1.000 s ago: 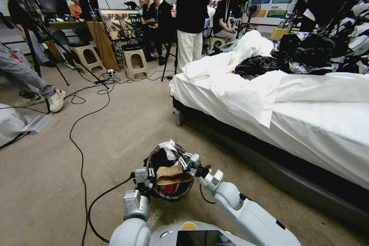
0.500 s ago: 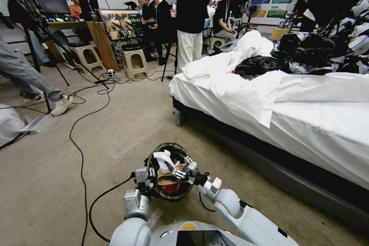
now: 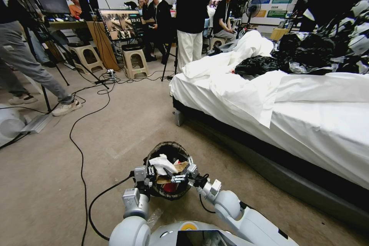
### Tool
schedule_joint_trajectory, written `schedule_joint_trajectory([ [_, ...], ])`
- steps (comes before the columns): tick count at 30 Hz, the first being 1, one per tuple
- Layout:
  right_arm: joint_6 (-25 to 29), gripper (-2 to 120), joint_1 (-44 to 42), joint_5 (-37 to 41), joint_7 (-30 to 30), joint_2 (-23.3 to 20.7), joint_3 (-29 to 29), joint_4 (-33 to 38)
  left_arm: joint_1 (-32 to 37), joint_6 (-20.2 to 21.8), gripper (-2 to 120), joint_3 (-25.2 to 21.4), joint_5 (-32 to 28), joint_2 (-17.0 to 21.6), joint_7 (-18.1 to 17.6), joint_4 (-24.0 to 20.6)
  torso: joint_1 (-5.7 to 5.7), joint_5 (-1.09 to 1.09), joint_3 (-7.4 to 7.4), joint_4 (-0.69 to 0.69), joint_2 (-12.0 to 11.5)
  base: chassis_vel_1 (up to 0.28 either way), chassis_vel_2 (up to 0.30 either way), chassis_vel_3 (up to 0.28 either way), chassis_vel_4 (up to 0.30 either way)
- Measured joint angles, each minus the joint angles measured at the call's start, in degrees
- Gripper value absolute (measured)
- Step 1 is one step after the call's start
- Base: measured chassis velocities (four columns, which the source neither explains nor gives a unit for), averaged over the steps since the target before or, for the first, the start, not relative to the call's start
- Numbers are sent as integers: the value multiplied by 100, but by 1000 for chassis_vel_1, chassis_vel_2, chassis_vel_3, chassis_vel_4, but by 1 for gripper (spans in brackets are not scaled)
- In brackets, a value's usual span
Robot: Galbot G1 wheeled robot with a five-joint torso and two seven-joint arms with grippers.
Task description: Pick up the trash bin, then pick up the garbage from the floor and place it into the trash bin.
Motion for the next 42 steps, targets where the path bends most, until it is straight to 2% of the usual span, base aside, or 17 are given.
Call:
schedule_joint_trajectory([
  [20, -118, 100, 354, -13, 256, 19, 321, -253, 119, 8, 6, 76, -20, 20, -11, -141, 0, 0, 0, 1, 0, 0, 0, 0, 0],
  [27, -15, 100, 101, -261, 256, 6, 484, 89, 75, 5, 6, 1, -55, 24, -10, -49, 0, 0, 0, 1, 0, 0, 0, 0, 0],
  [31, 73, 100, -144, -553, 512, 86, 641, 504, 49, 5, 6, -62, -75, 25, -6, 27, 0, 0, 0, 0, 0, 0, 0, 0, 0],
  [36, 183, 100, -352, -862, 712, 244, 862, 849, 31, 5, 6, -121, -98, 24, -4, 63, 0, -1, 0, 2, 0, 0, 0, 0, 0],
  [38, 290, 100, -614, -1150, 921, 511, 1190, 1139, 10, 5, 6, -186, -118, 26, -1, 67, 0, -2, 0, 1, 0, 0, 0, 0, 0],
  [39, 290, 100, -614, -1150, 921, 511, 1190, 1139, 10, 5, 6, -186, -118, 26, -1, 67, 0, -2, 0, 1, 0, 0, 0, 0, 0],
  [42, 711, 100, -1118, -1443, 995, 1140, 1861, 1070, 15, -2, 6, -229, -133, 27, 3, 62, 0, 1, 0, 1, 0, 0, 0, 0, 0],
])
